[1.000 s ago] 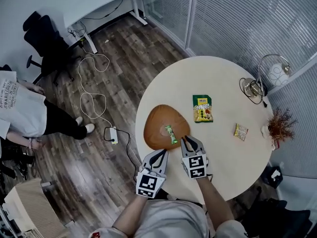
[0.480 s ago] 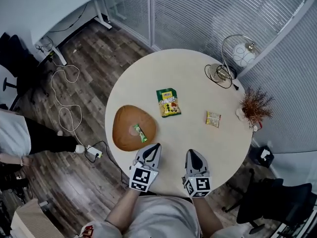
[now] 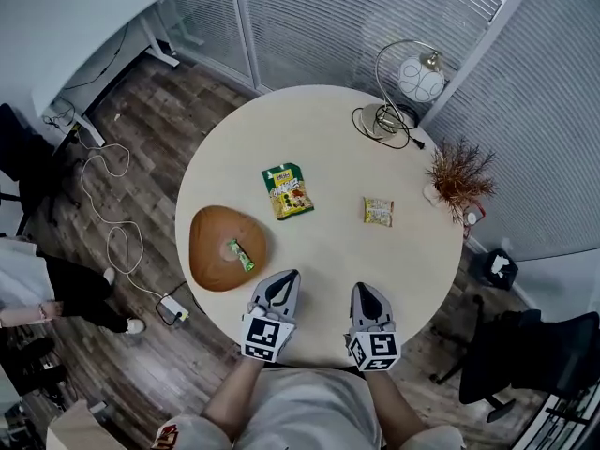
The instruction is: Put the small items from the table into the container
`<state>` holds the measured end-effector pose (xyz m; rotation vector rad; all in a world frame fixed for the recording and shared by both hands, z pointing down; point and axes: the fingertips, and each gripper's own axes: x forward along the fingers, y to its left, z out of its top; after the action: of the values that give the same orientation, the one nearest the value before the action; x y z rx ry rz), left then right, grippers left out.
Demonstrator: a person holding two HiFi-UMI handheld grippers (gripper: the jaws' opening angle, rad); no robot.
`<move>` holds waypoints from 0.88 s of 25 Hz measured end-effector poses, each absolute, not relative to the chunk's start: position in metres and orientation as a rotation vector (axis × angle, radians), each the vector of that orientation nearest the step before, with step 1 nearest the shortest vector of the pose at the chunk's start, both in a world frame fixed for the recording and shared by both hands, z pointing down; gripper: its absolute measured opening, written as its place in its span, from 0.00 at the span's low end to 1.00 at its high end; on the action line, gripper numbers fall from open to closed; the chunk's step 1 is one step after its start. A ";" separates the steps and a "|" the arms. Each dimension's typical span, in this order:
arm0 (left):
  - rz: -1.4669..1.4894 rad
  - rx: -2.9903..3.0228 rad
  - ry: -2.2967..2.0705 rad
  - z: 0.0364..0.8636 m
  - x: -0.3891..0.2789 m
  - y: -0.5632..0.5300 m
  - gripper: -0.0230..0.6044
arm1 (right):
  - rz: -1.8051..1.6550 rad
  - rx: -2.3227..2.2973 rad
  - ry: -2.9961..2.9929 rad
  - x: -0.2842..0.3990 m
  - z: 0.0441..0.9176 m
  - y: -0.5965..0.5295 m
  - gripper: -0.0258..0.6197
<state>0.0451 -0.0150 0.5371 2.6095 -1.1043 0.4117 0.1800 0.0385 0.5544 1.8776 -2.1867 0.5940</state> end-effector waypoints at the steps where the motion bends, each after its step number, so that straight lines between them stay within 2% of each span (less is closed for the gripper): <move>1: 0.409 2.609 -1.105 0.537 0.047 -0.016 0.02 | 0.596 1.877 -2.184 0.183 0.556 0.037 0.07; 7: 0.430 2.602 -1.106 0.532 0.041 -0.015 0.02 | 0.586 1.877 -2.167 0.191 0.572 0.012 0.07; 12: 0.398 2.589 -1.110 0.528 0.054 -0.021 0.02 | 0.549 1.874 -2.077 0.244 0.600 -0.049 0.08; 13: 0.400 2.582 -1.110 0.529 0.055 -0.021 0.02 | 0.541 1.886 -2.046 0.256 0.604 -0.060 0.14; 14: 0.408 2.576 -1.109 0.530 0.054 -0.020 0.02 | 0.541 1.899 -2.016 0.267 0.610 -0.071 0.26; 16: 0.433 2.568 -1.117 0.530 0.046 -0.019 0.02 | 0.563 1.914 -1.964 0.281 0.626 -0.093 0.43; 19: 0.468 2.555 -1.143 0.533 0.036 -0.021 0.02 | 0.654 1.903 -1.880 0.296 0.660 -0.120 0.50; 22: 0.484 2.535 -1.153 0.537 0.036 -0.020 0.02 | 0.731 1.886 -1.805 0.315 0.687 -0.135 0.53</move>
<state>0.0359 -0.0204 0.5370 2.5349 -1.1531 0.4838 0.3153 -0.1348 0.6873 1.8859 -1.8051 0.7312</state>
